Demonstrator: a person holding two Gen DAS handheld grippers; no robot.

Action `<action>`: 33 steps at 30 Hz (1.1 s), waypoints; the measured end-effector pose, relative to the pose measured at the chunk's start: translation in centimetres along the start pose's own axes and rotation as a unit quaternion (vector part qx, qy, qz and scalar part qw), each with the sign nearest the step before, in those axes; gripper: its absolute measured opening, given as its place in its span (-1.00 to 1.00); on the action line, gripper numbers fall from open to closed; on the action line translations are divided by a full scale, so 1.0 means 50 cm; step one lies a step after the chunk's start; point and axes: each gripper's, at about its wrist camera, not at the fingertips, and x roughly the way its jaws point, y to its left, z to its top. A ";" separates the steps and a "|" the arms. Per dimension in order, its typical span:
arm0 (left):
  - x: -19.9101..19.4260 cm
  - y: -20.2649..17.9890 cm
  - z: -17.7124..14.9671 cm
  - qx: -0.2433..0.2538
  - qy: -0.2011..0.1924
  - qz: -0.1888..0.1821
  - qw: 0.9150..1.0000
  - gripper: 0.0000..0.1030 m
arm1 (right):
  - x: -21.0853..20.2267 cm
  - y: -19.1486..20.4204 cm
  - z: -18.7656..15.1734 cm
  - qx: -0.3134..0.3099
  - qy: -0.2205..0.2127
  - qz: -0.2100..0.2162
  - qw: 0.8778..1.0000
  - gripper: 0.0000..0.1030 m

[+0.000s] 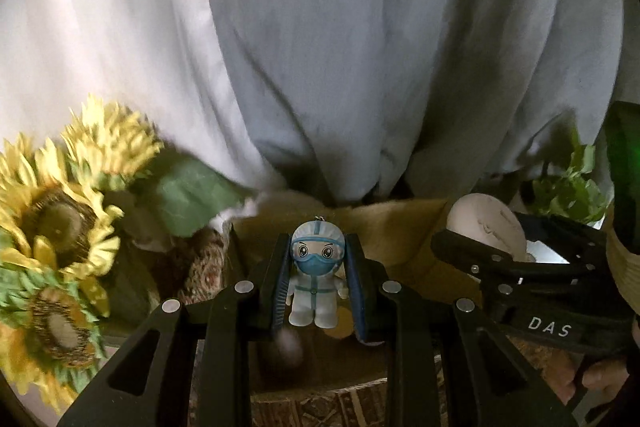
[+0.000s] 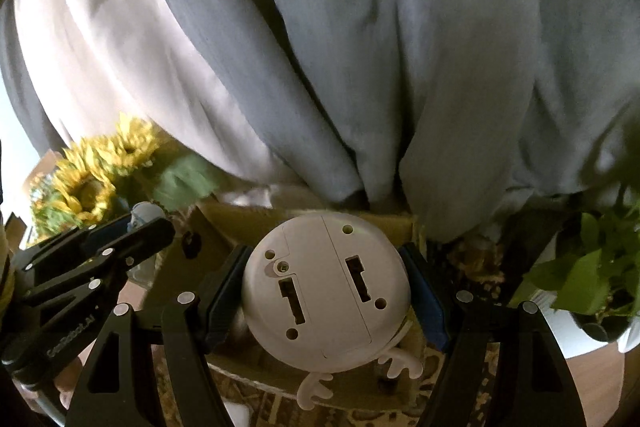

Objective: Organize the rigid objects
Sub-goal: 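Lower both items into the box and open both grippers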

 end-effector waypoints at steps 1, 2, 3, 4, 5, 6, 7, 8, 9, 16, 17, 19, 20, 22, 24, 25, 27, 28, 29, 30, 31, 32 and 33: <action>0.011 0.002 -0.001 0.001 0.008 0.000 1.000 -0.48 | 0.009 -0.001 -0.001 0.000 0.006 -0.002 1.000 0.46; 0.019 0.003 -0.004 0.001 0.013 0.000 1.000 -0.48 | 0.018 -0.001 -0.003 -0.003 0.013 -0.004 1.000 0.46; 0.027 0.004 -0.007 0.003 0.019 0.000 1.000 -0.48 | 0.029 -0.002 -0.005 -0.005 0.021 -0.008 1.000 0.46; 0.036 0.005 -0.009 0.007 0.024 0.003 1.000 -0.48 | 0.038 -0.005 -0.006 -0.005 0.028 -0.009 1.000 0.46; 0.043 0.007 -0.011 0.007 0.028 0.006 1.000 -0.48 | 0.046 -0.005 -0.007 -0.006 0.034 -0.008 0.999 0.46; 0.050 0.008 -0.013 0.008 0.033 0.009 0.999 -0.48 | 0.060 -0.008 -0.009 -0.005 0.046 -0.007 0.999 0.46; 0.056 0.010 -0.014 0.008 0.038 0.010 0.999 -0.48 | 0.066 -0.011 -0.009 -0.004 0.052 -0.007 0.999 0.46; 0.062 0.011 -0.015 0.007 0.042 0.010 0.999 -0.48 | 0.074 -0.013 -0.011 -0.003 0.059 -0.006 0.998 0.46; 0.067 0.013 -0.016 0.007 0.045 0.011 0.999 -0.48 | 0.083 -0.016 -0.013 -0.001 0.066 -0.007 0.998 0.46; 0.065 0.014 -0.018 0.001 0.046 0.020 0.999 0.00 | 0.111 -0.023 -0.014 0.012 0.093 -0.001 0.996 0.50; 0.059 0.013 -0.018 0.002 0.043 0.021 0.999 0.00 | 0.107 -0.022 -0.013 0.010 0.090 -0.001 0.996 0.50; 0.048 0.012 -0.018 0.001 0.038 0.025 0.999 0.01 | 0.095 -0.020 -0.011 0.008 0.078 -0.004 0.997 0.50; 0.042 0.010 -0.019 0.002 0.033 0.029 0.999 0.03 | 0.086 -0.018 -0.011 0.007 0.071 -0.007 0.997 0.50; 0.026 0.008 -0.021 0.004 0.024 0.037 0.999 0.09 | 0.069 -0.015 -0.011 0.005 0.057 -0.014 0.998 0.50; 0.005 0.004 -0.025 0.006 0.012 0.051 0.999 0.11 | 0.047 -0.011 -0.012 0.002 0.039 -0.021 0.999 0.50; -0.006 0.003 -0.026 0.005 0.006 0.056 0.998 0.12 | 0.035 -0.008 -0.013 0.001 0.029 -0.025 0.999 0.50; -0.029 0.001 -0.032 0.004 -0.006 0.067 0.998 0.17 | 0.007 -0.003 -0.017 -0.002 0.008 -0.035 0.999 0.50; -0.039 0.001 -0.035 0.003 -0.011 0.070 0.997 0.18 | -0.002 -0.001 -0.018 -0.003 0.002 -0.038 0.999 0.50; -0.048 0.000 -0.037 0.003 -0.014 0.073 0.997 0.19 | -0.016 0.003 -0.021 -0.005 -0.009 -0.042 0.999 0.50; -0.062 -0.002 -0.042 0.003 -0.020 0.078 0.997 0.20 | -0.027 0.007 -0.024 -0.007 -0.017 -0.045 0.999 0.50; -0.070 -0.002 -0.045 0.002 -0.024 0.082 0.996 0.20 | -0.035 0.008 -0.024 -0.009 -0.021 -0.046 0.999 0.50; -0.078 -0.002 -0.048 0.001 -0.026 0.084 0.996 0.20 | -0.047 0.012 -0.027 -0.011 -0.028 -0.048 0.998 0.50; -0.090 -0.003 -0.053 0.000 -0.031 0.084 0.996 0.22 | -0.054 0.015 -0.029 -0.013 -0.033 -0.049 0.998 0.50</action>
